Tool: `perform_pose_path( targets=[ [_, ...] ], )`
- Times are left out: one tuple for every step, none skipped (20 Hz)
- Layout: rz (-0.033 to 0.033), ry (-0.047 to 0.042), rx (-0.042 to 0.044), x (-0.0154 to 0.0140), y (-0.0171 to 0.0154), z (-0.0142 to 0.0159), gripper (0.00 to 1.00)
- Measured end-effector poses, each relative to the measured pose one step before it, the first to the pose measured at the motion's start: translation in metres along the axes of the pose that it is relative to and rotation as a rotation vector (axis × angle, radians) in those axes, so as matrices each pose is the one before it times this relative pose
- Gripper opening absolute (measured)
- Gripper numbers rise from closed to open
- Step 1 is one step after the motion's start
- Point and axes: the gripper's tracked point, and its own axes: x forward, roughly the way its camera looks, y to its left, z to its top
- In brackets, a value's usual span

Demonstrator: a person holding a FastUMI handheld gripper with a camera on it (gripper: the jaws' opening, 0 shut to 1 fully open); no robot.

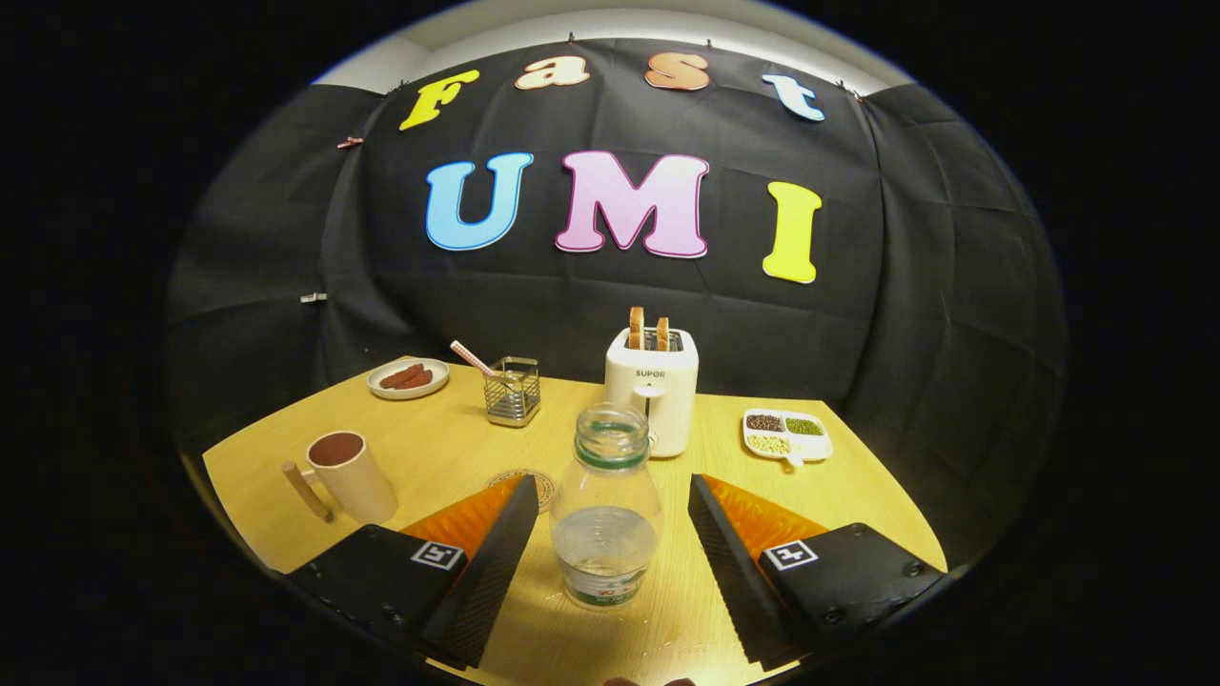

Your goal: Take the bottle from table, then pour the juice into the cup, finally place the bottle on the coaster

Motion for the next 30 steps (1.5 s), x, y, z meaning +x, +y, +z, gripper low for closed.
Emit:
perform_pose_path(
  targets=[
    [-0.00059, 0.00496, -0.00049, 0.00262, -0.0002, -0.00405, 0.98],
    [0.00214, 0.00371, -0.00133, 0.00226, 0.00051, -0.00305, 0.98],
    [0.00315, 0.0029, -0.00688, 0.002, 0.00068, -0.00372, 0.98],
    [0.00125, 0.00219, -0.01007, 0.00221, -0.00044, -0.00289, 0.98],
    [0.00444, 0.00269, -0.00703, 0.00063, 0.00046, -0.00263, 0.98],
    [0.00584, 0.00325, -0.00168, 0.00149, 0.00074, -0.0025, 0.98],
    [0.0055, 0.00355, -0.0002, 0.0005, 0.00038, -0.00336, 0.98],
    [0.00377, 0.00168, 0.00039, 0.00064, -0.00015, -0.00236, 0.98],
    [0.00231, 0.00012, 0.00111, 0.00033, -0.00043, -0.00161, 0.98],
    [0.00012, 0.00374, 0.00104, 0.00081, -0.0005, -0.00219, 0.98],
    [0.00116, 0.00368, 0.0015, 0.00098, 0.00037, -0.00197, 0.97],
    [0.00068, 0.00159, 0.00213, 0.00151, -0.00093, -0.00188, 0.96],
    [0.00141, 0.00209, 0.00185, 0.00053, -0.00024, -0.00257, 0.95],
    [0.00383, 0.00248, 0.00362, 0.00016, 0.00056, -0.00159, 0.94],
    [0.00391, 0.00195, 0.00255, 0.00125, 0.00101, -0.00169, 0.93],
    [0.00265, 0.00158, -0.00008, 0.00142, 0.00068, -0.00165, 0.89],
    [0.00678, 0.00054, -0.0004, 0.00009, 0.00169, -0.00063, 0.87],
    [0.00064, -0.00507, -0.0058, 0.00035, 0.00088, 0.00049, 0.81],
    [0.00621, -0.00256, -0.00516, -0.00011, 0.00121, 0.0009, 0.82],
    [0.00472, -0.00441, -0.00071, -0.00071, -0.00028, 0.00178, 0.81],
    [0.0047, 0.0027, 0.00002, 0.00281, 0.00099, -0.00268, 0.8],
    [0.00256, 0.00534, -0.00143, -0.00036, 0.00015, -0.00007, 0.8],
    [-0.0108, 0.00798, -0.01424, -0.0011, -0.00202, -0.00034, 0.78],
    [-0.00992, -0.00009, -0.0234, 0.00164, -0.00238, 0.00118, 0.77],
    [0.0007, -0.00368, -0.02463, -0.00146, 0.00243, 0.00256, 0.76],
    [0.00174, -0.00417, -0.02687, 0.00002, 0.00099, 0.00151, 0.74],
    [-0.0052, -0.00079, -0.02489, -0.00253, -0.00127, -0.00075, 0.75],
    [0.0027, 0.0051, -0.0179, -0.00055, 0.00089, 0.00188, 0.73],
    [0.00821, 0.0041, -0.01181, 0.0017, 0.0037, 0.00106, 0.73],
    [0.01164, 0.00031, -0.00626, -0.00362, 0.00382, 0.00626, 0.7]
  ],
)
